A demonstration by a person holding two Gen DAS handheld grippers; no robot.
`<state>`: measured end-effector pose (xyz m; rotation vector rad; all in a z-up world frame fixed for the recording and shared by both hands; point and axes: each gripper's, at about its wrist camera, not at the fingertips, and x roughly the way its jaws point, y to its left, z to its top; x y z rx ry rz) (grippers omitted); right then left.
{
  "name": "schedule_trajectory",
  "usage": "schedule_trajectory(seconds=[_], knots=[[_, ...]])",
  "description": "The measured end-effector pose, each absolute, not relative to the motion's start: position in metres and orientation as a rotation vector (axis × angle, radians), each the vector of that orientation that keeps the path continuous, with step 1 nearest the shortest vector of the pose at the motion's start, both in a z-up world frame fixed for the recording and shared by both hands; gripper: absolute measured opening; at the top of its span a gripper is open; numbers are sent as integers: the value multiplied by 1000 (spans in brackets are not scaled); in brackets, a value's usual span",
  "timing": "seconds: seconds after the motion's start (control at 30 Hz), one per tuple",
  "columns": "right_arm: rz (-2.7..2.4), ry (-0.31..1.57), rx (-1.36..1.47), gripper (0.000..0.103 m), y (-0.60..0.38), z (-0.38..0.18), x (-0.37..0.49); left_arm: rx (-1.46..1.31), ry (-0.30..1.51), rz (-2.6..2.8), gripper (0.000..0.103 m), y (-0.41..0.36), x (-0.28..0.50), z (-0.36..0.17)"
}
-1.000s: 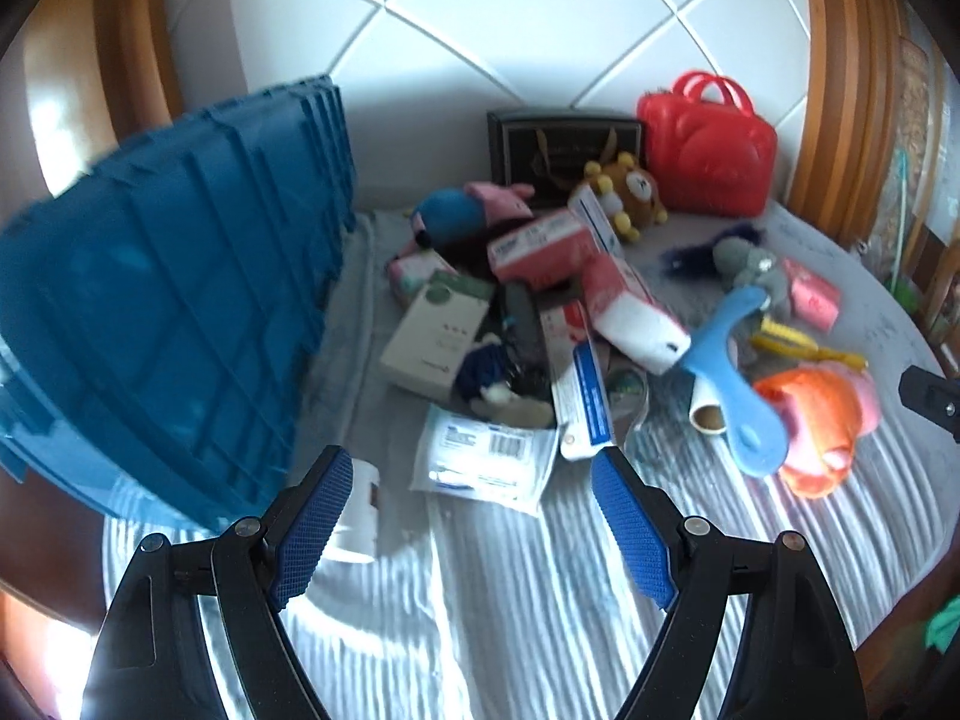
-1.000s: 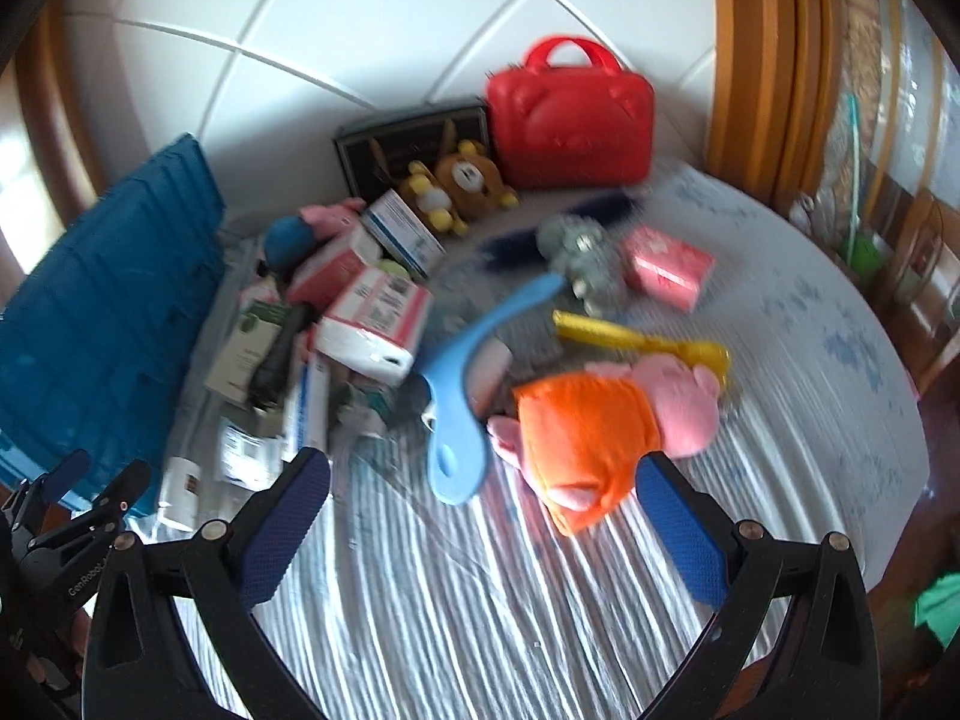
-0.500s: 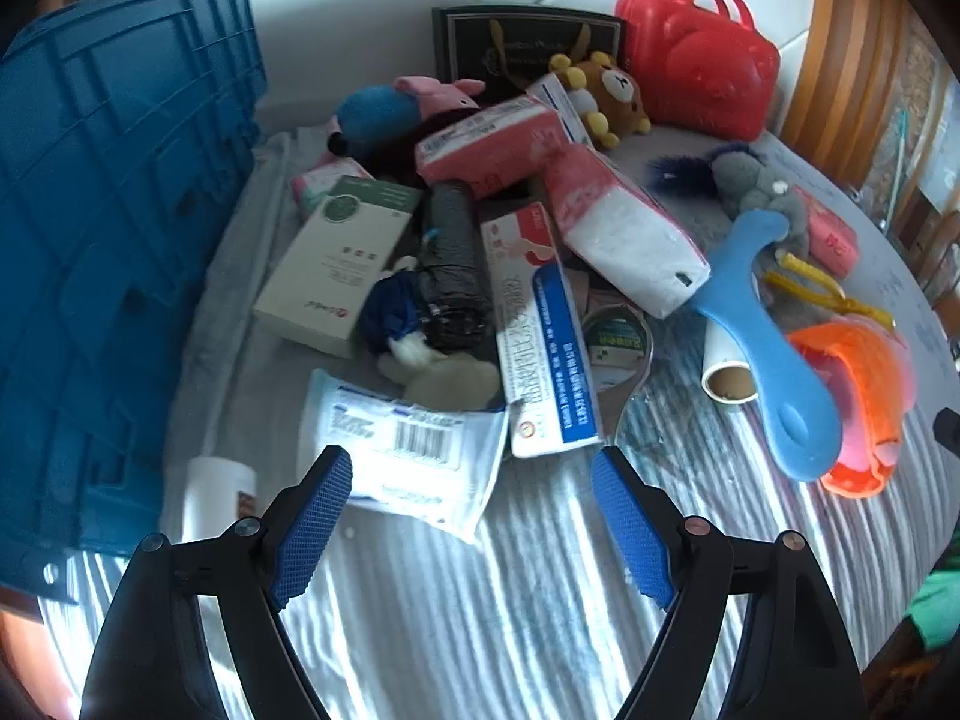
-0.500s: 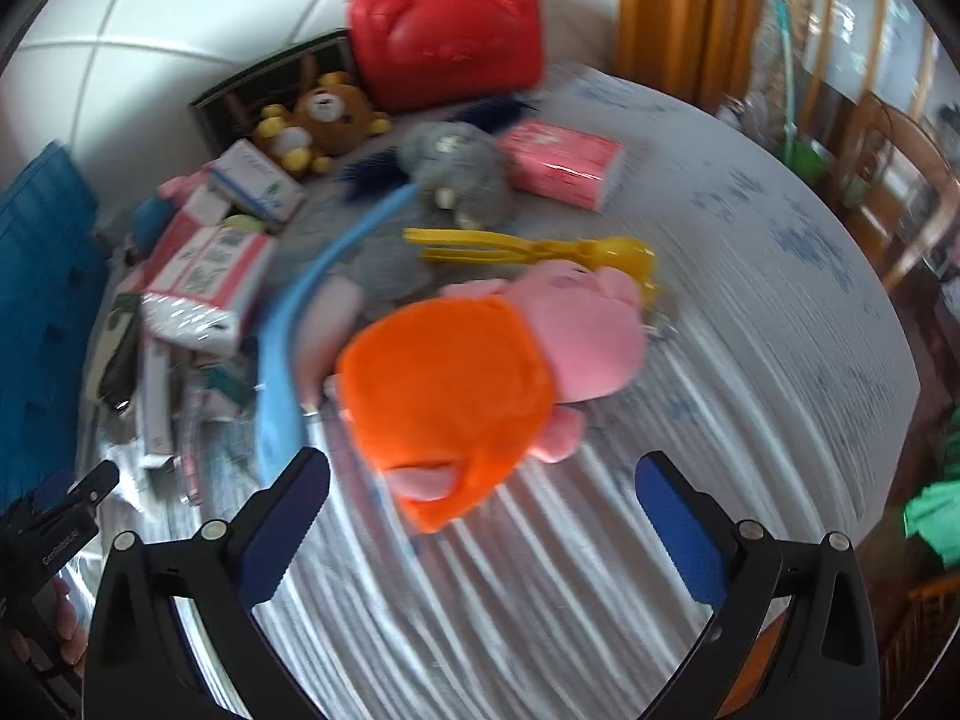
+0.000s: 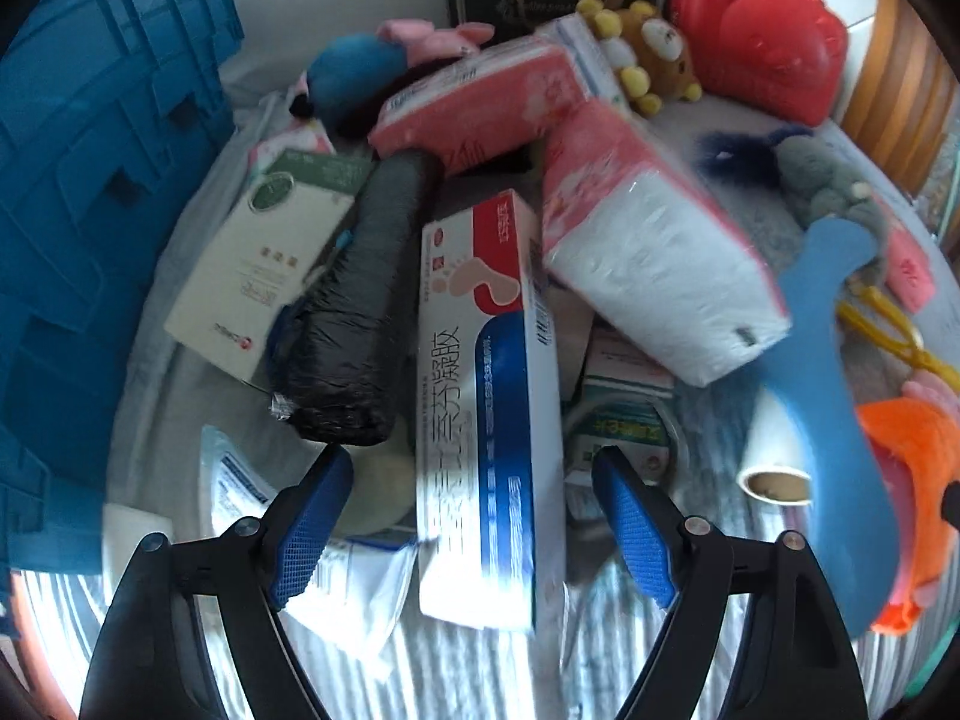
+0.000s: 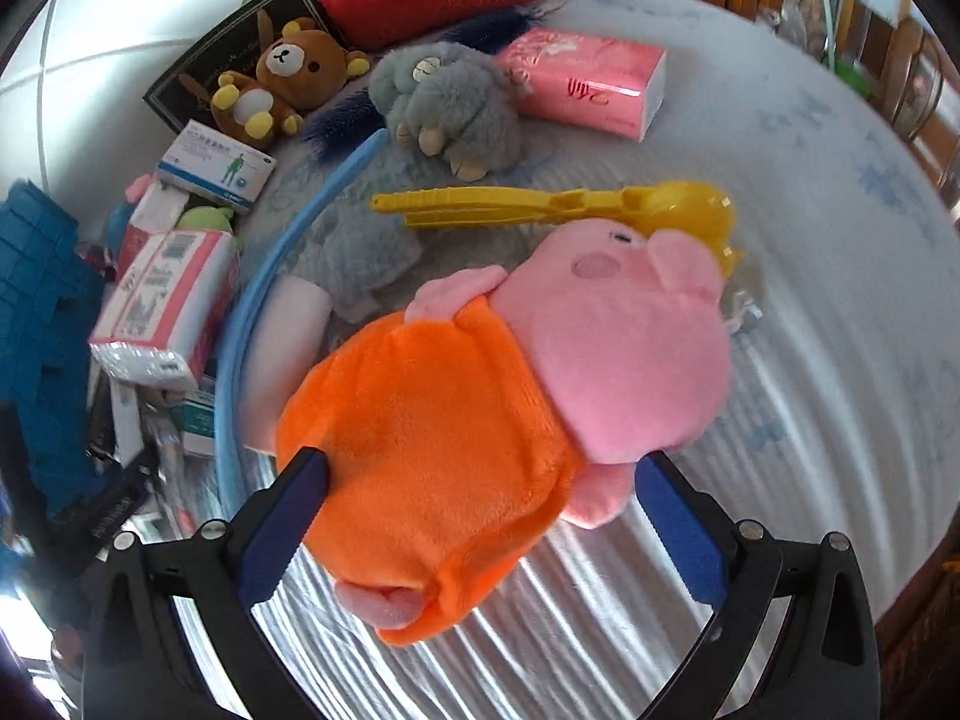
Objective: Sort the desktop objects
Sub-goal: 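Grasp white-and-blue ointment box with left tool while right tool grasps orange-pink pig plush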
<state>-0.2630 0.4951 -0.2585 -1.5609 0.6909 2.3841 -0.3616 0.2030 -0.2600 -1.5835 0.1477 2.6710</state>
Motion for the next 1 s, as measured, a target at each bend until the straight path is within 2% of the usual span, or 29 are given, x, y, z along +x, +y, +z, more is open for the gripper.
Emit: schedule_trajectory(seconds=[0.1, 0.37, 0.7, 0.77, 0.83, 1.0], knots=[[2378, 789, -1573, 103, 497, -265, -272, -1585, 132, 2672, 86, 203, -366, -261], [2346, 887, -1612, 103, 495, -276, -296, -1560, 121, 2645, 86, 207, -359, -263], [2379, 816, -1640, 103, 489, -288, -316, -1548, 107, 2614, 85, 212, -363, -263], [2387, 794, -1653, 103, 488, -289, -319, -1540, 110, 2605, 78, 213, -363, -263], [2399, 755, -1663, 103, 486, -287, -321, -1536, 90, 2600, 46, 211, -365, -261], [2441, 634, -1679, 102, 477, -283, -323, -1537, 66, 2589, 44, 206, -369, -261]])
